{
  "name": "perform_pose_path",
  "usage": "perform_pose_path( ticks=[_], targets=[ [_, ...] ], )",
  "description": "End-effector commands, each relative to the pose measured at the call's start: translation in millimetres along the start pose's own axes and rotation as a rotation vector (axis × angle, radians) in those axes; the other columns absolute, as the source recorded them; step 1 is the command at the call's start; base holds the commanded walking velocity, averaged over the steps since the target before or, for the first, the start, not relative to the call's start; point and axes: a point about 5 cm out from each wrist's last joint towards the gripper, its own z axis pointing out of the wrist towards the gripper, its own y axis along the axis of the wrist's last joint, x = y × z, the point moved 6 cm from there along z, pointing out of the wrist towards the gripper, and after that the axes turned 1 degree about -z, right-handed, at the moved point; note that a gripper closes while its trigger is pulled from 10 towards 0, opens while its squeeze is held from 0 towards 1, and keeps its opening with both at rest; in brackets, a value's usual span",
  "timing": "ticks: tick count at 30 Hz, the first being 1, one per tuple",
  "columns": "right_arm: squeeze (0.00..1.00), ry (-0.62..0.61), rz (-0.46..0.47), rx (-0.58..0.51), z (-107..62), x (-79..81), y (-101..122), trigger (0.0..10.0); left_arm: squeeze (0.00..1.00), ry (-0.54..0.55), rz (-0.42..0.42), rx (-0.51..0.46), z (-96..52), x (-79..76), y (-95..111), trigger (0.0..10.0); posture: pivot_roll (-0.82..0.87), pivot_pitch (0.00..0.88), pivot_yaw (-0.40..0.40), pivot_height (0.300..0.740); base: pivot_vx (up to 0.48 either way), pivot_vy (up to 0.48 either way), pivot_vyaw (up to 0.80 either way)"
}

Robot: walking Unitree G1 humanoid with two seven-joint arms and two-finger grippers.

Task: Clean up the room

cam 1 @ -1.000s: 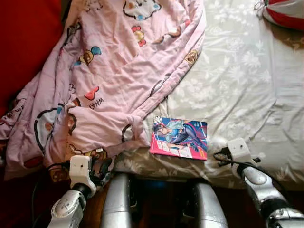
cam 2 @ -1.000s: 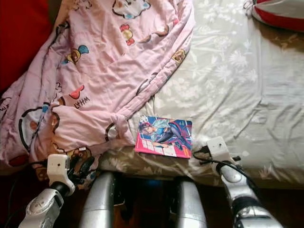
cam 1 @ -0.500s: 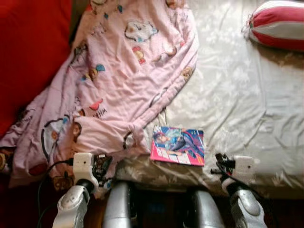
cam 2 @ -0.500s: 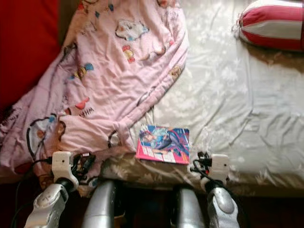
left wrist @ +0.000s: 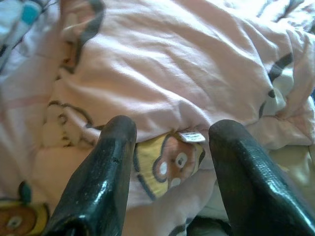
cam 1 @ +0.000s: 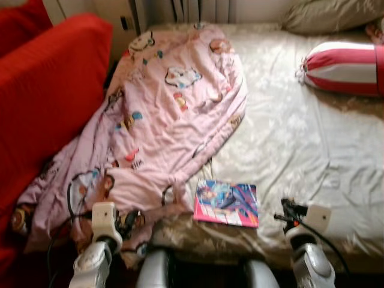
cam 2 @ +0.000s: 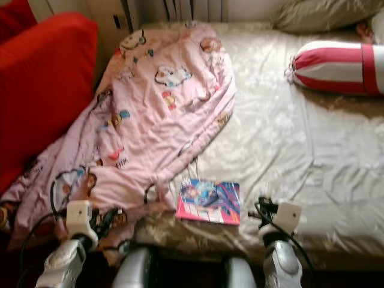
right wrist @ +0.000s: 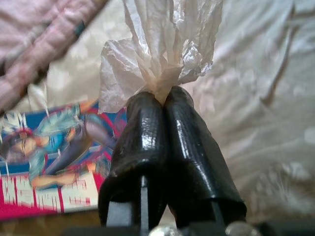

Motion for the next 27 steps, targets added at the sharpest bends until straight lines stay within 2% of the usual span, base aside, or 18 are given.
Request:
perform_pose_path(
  ticks=[1, 2, 4, 8, 10, 15, 19, 22, 27],
  targets=[
    [0.0, -0.02, -0.001, 0.036, -2.9, -5.0, -9.8, 10.0, 0.0, 0.023, 0.004, 0.018, -2.5, 7.6, -5.4, 10.0, 0.04, 0.059, 0.036, 0.701, 0.0, 0.0, 0.0],
    [0.0, -0.045, -0.011, 0.109, -6.6, -12.0, -26.4, 10.0, 0.0, 0.024, 0.011, 0.063, -4.6, 7.6, -17.4, 10.0, 0.05, 0.052, 0.034, 0.71, 0.0, 0.0, 0.0],
    [0.0, -0.061, -0.021, 0.17, -10.6, -17.4, -39.8, 10.0, 0.0, 0.027, 0.014, 0.104, -6.7, 9.0, -27.3, 10.0, 0.04, 0.041, 0.032, 0.714, 0.0, 0.0, 0.0],
    [0.0, -0.076, -0.03, 0.217, -14.6, -21.7, -50.2, 10.0, 0.0, 0.034, 0.016, 0.141, -9.4, 11.4, -35.9, 10.0, 0.04, 0.032, 0.031, 0.726, 0.0, 0.0, 0.0],
    [0.0, -0.089, -0.047, 0.268, -19.3, -26.4, -60.6, 10.0, 0.0, 0.043, 0.023, 0.19, -13.2, 13.2, -47.3, 10.0, 0.05, 0.013, 0.028, 0.74, 0.0, 0.0, 0.0],
    [0.0, -0.098, -0.053, 0.336, -26.4, -30.3, -74.6, 10.0, 0.0, 0.05, 0.024, 0.244, -18.4, 13.9, -60.9, 10.0, 0.04, 0.005, 0.027, 0.74, 0.0, 0.0, 0.0],
    [0.0, -0.145, -0.047, 0.439, -43.3, -39.6, -98.1, 10.0, 0.0, 0.092, 0.013, 0.356, -33.3, 18.0, -89.6, 10.0, 0.05, 0.0, 0.027, 0.74, 0.0, 0.0, 0.0],
    [0.0, -0.164, -0.057, 0.5, -53.6, -42.9, -111.1, 10.0, 0.0, 0.098, 0.015, 0.397, -39.2, 17.5, -100.1, 10.0, 0.05, 0.013, 0.026, 0.74, 0.0, 0.0, 0.0],
    [0.0, -0.194, -0.051, 0.541, -60.8, -44.0, -120.3, 10.0, 0.0, 0.107, -0.005, 0.418, -41.6, 15.2, -106.0, 10.0, 0.04, 0.042, 0.033, 0.74, 0.0, 0.0, 0.0]
  ],
)
